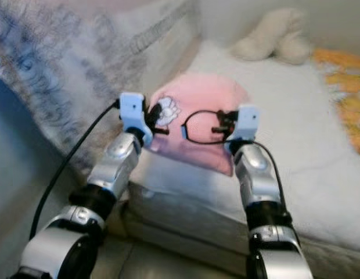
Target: Clean up the room
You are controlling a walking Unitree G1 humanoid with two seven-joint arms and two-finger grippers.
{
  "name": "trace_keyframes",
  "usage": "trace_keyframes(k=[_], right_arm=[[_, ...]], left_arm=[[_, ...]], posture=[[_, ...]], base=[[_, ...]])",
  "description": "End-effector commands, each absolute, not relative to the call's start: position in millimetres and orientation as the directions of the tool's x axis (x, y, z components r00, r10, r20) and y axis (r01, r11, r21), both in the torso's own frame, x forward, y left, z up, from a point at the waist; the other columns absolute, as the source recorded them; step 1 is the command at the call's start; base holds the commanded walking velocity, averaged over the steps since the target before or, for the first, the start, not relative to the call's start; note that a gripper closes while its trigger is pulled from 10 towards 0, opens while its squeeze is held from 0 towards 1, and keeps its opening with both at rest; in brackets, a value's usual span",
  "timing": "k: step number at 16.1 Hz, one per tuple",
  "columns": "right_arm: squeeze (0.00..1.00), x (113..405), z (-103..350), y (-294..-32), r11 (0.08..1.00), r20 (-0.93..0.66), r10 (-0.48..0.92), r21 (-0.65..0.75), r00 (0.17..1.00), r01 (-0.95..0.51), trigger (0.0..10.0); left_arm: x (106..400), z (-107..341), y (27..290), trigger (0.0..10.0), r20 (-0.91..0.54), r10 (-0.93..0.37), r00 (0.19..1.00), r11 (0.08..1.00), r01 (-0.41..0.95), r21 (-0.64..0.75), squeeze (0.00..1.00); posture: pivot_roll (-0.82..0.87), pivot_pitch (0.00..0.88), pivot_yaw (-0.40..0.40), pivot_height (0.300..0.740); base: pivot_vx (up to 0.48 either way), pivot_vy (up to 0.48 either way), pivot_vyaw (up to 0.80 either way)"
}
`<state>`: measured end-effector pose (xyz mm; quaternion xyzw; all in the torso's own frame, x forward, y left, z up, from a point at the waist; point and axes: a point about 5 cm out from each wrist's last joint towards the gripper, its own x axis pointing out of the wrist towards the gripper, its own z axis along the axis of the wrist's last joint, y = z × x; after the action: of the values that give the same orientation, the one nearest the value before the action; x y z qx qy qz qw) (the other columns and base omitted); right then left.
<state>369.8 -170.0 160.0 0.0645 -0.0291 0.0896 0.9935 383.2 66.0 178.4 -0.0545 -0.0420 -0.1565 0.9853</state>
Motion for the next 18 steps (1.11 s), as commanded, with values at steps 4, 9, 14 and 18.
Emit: trace_keyframes(k=[4,9,14,18], right_arm=[[0.00,370.8,166.8,-173.3,0.980,0.094,0.163,0.102,0.982,-0.173,10.0],[0.00,378.0,164.9,-166.3,0.972,0.045,0.234,-0.012,0.971,-0.233,10.0],[0.00,388.6,143.4,-155.7,0.905,-0.166,0.342,-0.206,0.925,-0.372,10.0],[0.00,377.6,109.5,-166.3,0.921,-0.281,0.266,-0.208,0.922,-0.329,10.0]], left_arm=[[386.6,187.8,75.8,10.0,0.131,-0.247,0.960,0.960,0.261,-0.098,0.00],[390.7,182.7,81.9,10.0,0.090,-0.184,0.979,0.976,0.193,-0.102,0.00],[391.8,159.2,83.7,10.0,0.025,-0.068,0.997,0.984,0.072,-0.165,0.00],[383.5,136.7,65.9,10.0,-0.065,-0.107,0.992,0.985,0.097,-0.141,0.00]], posture=[[0.17,0.000,0.004,0.740],[0.16,0.000,-0.006,0.740],[0.15,0.098,-0.077,0.740],[0.15,0.139,-0.101,0.740]], base=[[0.480,0.000,0.51],[0.468,0.000,0.10],[0.084,0.000,0.00],[0.000,0.000,0.00]])
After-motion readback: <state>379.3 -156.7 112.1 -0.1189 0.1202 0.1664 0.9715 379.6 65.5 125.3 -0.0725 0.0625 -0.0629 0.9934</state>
